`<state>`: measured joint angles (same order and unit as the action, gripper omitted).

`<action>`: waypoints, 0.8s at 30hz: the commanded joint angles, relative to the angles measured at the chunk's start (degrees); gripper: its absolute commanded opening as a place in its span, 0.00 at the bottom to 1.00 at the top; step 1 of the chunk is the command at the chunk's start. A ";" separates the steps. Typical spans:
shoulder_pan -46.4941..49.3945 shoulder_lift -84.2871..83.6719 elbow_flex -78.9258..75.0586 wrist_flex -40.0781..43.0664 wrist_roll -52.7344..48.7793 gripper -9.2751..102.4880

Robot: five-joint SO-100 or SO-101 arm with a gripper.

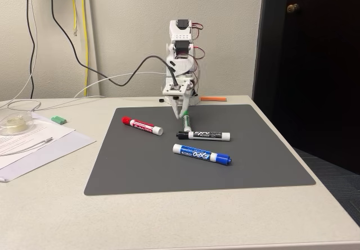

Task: Pick up the green marker.

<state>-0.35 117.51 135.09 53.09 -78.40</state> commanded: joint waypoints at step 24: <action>-2.46 -8.53 0.35 -6.24 -0.18 0.33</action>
<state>-2.99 109.34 135.70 47.81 -78.22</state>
